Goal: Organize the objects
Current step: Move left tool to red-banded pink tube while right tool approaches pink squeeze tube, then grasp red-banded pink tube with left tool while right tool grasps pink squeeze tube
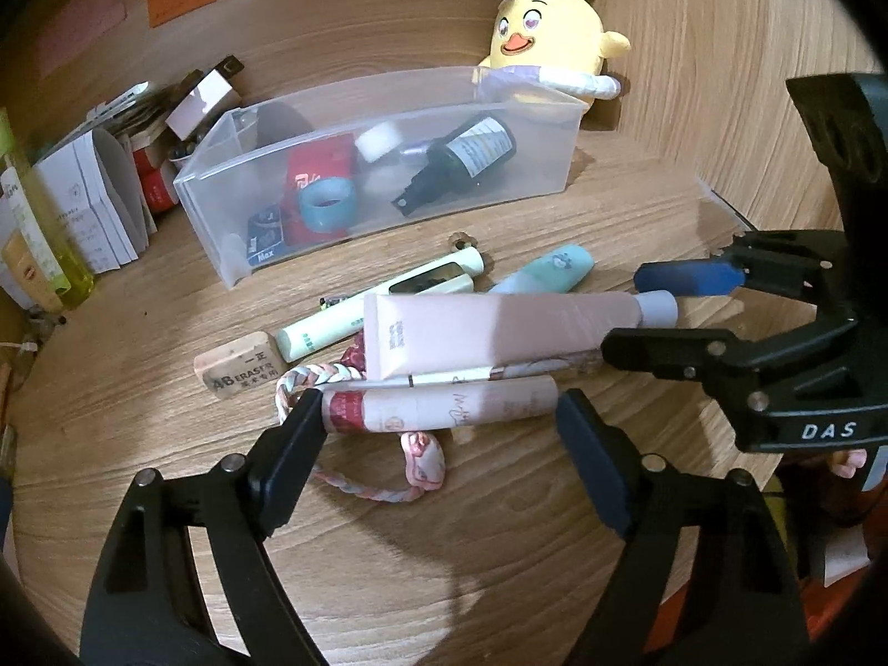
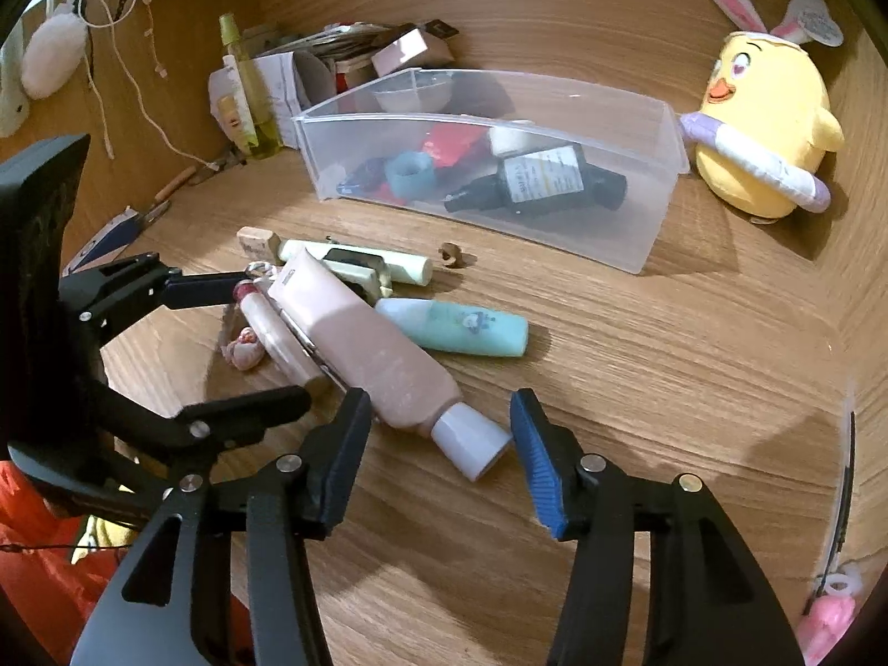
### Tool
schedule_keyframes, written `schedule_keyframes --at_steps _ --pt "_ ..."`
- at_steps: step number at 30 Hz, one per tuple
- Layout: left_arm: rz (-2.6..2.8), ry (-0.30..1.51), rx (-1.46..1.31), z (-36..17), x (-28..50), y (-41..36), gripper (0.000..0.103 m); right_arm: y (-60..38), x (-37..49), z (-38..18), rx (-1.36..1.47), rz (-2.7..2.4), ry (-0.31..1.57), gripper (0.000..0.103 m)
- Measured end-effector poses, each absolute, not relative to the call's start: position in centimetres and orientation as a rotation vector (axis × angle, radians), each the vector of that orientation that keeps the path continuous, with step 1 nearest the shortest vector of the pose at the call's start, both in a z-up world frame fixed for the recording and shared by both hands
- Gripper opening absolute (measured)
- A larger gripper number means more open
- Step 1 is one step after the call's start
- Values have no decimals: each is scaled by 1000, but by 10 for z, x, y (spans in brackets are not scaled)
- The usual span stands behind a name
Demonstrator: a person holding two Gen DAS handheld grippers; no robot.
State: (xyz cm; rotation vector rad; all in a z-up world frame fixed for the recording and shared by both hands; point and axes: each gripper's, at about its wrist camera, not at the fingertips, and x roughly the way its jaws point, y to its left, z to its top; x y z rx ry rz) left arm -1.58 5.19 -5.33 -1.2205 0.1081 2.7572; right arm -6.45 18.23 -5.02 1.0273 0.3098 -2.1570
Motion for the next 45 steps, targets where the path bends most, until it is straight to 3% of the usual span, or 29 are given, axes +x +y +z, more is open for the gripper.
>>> schedule_keyframes --at_steps 4,21,25,27,33,35,36,37,45 --pt "2759 83 -1192 -49 -13 51 84 191 -67 -48 1039 -2178 267 37" --pt "2787 -2 -1121 -29 -10 40 84 214 -56 -47 1033 -2283 271 33" --pt "2792 -16 -1110 -28 -10 39 84 226 -60 -43 1039 -2310 213 23" --pt "2793 -24 -1104 -26 -10 38 84 229 -60 -38 1029 -2319 193 7" --pt "2799 -32 -1086 -23 -9 36 84 226 -63 -37 1060 -2267 216 11" --pt "2797 -38 -1088 -23 -9 35 84 225 -65 -38 1060 -2254 211 24" --pt "2797 -41 -1090 -23 -9 35 84 224 -66 -39 1058 -2255 213 40" --pt "2796 -46 -1094 -24 -9 35 84 222 -66 -40 1054 -2256 217 48" --pt "2806 -76 -1081 -20 -10 27 84 197 -65 -54 1054 -2210 359 47"
